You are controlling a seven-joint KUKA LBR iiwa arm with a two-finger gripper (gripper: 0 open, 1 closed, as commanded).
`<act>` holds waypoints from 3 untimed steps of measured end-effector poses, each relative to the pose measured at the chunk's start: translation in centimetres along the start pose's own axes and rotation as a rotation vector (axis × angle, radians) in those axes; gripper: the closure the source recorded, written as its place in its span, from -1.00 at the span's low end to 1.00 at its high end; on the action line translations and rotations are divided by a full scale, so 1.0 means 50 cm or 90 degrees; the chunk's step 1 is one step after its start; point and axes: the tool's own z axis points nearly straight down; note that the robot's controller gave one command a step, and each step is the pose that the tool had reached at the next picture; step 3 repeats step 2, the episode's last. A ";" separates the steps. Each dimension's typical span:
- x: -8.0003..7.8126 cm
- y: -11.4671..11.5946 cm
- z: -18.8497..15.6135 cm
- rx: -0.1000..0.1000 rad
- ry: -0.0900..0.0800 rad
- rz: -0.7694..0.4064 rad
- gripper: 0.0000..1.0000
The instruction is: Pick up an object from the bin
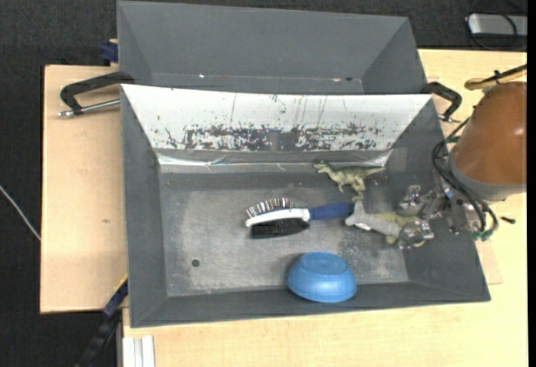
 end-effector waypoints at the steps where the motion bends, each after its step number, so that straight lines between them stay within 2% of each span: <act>1: -0.006 0.000 -0.079 0.000 0.000 0.000 1.00; 3: -0.009 0.000 -0.081 -0.001 0.002 0.000 1.00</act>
Offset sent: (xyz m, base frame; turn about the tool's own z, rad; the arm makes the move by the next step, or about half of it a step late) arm 0.0000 0.0001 0.0363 0.0000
